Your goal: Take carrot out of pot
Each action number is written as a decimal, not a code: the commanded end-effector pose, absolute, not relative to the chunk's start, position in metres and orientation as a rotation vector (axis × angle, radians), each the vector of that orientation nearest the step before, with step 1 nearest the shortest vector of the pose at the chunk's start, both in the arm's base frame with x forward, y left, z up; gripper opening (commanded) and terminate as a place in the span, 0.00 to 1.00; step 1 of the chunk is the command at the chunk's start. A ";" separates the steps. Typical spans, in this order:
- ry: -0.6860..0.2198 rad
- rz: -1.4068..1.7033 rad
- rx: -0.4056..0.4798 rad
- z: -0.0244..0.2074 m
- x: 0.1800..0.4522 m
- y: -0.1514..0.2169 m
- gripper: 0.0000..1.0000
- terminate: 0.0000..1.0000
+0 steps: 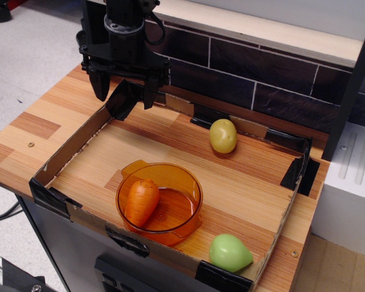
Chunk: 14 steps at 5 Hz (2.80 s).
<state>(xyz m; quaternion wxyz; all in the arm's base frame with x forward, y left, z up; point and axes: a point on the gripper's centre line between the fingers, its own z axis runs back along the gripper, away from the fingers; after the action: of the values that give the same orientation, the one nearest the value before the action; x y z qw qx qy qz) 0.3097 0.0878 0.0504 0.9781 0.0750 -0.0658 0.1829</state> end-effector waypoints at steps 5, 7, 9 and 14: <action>-0.161 0.077 -0.018 0.095 0.237 0.005 1.00 0.00; -0.121 0.025 -0.003 0.071 0.216 -0.012 1.00 0.00; -0.114 0.042 -0.005 0.060 0.215 -0.012 1.00 0.00; -0.078 0.067 0.004 0.024 0.215 -0.010 1.00 0.00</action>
<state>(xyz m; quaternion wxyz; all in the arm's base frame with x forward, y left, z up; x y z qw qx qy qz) 0.2133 -0.0124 0.0188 0.9988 0.0031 -0.0297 0.0376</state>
